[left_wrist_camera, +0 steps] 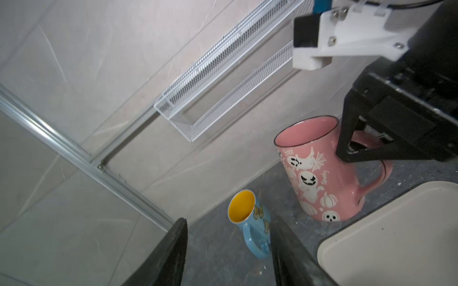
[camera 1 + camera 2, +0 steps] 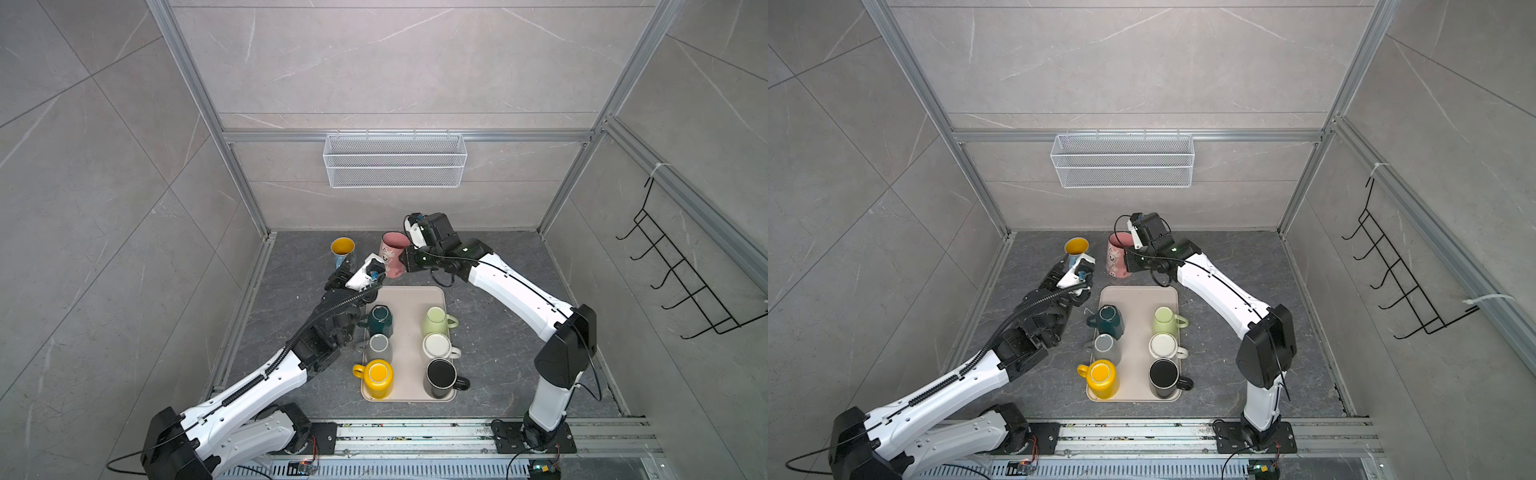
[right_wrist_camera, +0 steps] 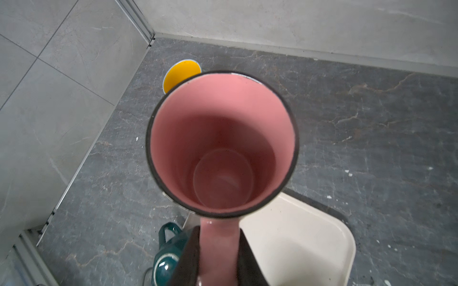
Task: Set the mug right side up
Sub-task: 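Open and withdraw the left gripper while the right gripper carries the pink mug off, then lower the upright pink mug beside the blue mug with the right gripper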
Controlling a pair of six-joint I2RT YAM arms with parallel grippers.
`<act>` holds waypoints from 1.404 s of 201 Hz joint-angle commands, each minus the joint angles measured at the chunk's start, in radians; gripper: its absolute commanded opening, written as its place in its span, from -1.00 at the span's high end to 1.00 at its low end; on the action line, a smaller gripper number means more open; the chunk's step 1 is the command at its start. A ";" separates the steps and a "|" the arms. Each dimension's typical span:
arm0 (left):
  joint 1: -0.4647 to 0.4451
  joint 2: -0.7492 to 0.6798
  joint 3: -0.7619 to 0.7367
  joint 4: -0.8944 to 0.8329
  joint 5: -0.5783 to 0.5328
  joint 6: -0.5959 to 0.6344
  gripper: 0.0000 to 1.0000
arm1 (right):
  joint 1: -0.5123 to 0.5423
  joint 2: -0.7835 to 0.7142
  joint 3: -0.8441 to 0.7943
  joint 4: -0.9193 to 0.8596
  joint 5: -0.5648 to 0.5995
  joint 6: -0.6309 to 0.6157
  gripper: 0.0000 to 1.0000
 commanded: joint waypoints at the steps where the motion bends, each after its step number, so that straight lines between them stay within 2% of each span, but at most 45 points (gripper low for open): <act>1: 0.081 -0.032 0.093 -0.186 0.074 -0.297 -0.13 | 0.030 0.062 0.111 0.113 0.080 0.000 1.00; 19: 0.159 -0.028 0.126 -0.286 0.134 -0.436 -0.13 | 0.039 0.150 0.197 0.085 0.112 -0.005 1.00; 51: 0.245 -0.031 0.127 -0.346 0.283 -0.577 -0.13 | 0.054 0.289 0.352 0.043 0.156 -0.011 1.00; 114: 0.335 0.000 0.121 -0.365 0.440 -0.694 -0.13 | 0.077 0.486 0.607 -0.027 0.240 -0.017 1.00; 167: 0.357 -0.013 0.102 -0.375 0.444 -0.701 -0.12 | 0.090 0.638 0.831 -0.122 0.313 -0.015 1.00; 282: 0.370 -0.037 0.076 -0.366 0.427 -0.702 -0.12 | 0.097 0.750 0.913 -0.120 0.334 0.006 1.00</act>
